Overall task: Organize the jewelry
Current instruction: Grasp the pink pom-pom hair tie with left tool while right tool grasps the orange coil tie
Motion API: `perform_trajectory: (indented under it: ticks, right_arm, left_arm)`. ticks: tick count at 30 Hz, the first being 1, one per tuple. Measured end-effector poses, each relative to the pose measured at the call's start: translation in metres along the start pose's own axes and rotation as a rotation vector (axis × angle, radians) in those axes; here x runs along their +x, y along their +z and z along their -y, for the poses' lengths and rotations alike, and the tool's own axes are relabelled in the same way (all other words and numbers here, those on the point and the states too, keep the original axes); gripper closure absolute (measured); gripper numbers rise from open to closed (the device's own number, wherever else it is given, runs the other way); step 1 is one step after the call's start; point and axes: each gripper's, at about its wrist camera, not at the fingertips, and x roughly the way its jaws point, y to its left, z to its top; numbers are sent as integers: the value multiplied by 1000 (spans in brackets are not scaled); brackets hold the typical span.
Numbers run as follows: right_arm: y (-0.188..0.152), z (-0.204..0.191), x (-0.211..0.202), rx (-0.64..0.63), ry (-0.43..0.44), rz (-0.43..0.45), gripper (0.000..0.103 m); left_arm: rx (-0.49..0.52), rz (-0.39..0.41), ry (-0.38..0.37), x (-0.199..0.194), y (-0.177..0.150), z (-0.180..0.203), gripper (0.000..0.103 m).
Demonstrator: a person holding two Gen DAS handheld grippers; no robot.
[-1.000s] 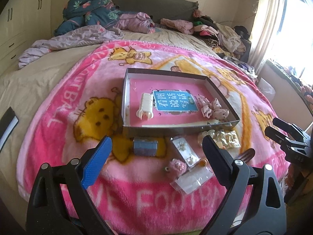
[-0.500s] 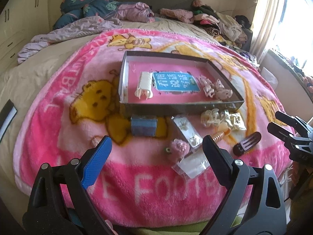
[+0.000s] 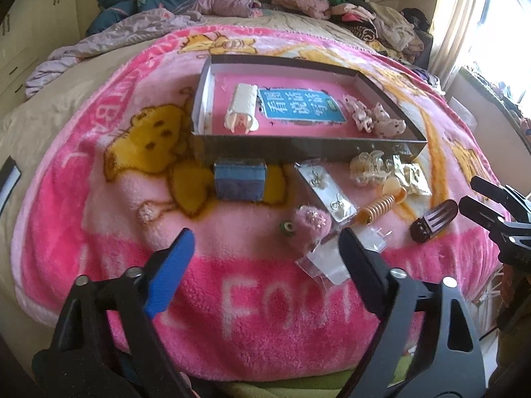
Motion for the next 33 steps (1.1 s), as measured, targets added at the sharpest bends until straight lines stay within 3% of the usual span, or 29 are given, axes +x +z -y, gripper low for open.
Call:
perform_trajectory:
  ticks: [8, 18, 21, 27, 33]
  right_arm:
    - [-5, 0, 16, -10, 19, -29, 21]
    - [-2, 0, 30, -8, 62, -50, 23]
    - [0, -4, 38, -4, 101, -68, 28]
    - [3, -15, 58, -20, 143, -110, 47]
    - [6, -18, 73, 0, 170, -133, 61]
  left_arm:
    - [25, -48, -41, 18, -1, 12, 50]
    - [71, -99, -52, 43, 4, 20, 55]
    - [82, -105, -56, 48, 3, 22, 55]
    - [98, -99, -71, 53, 7, 24, 56]
    - [96, -106, -108, 59, 11, 26, 70]
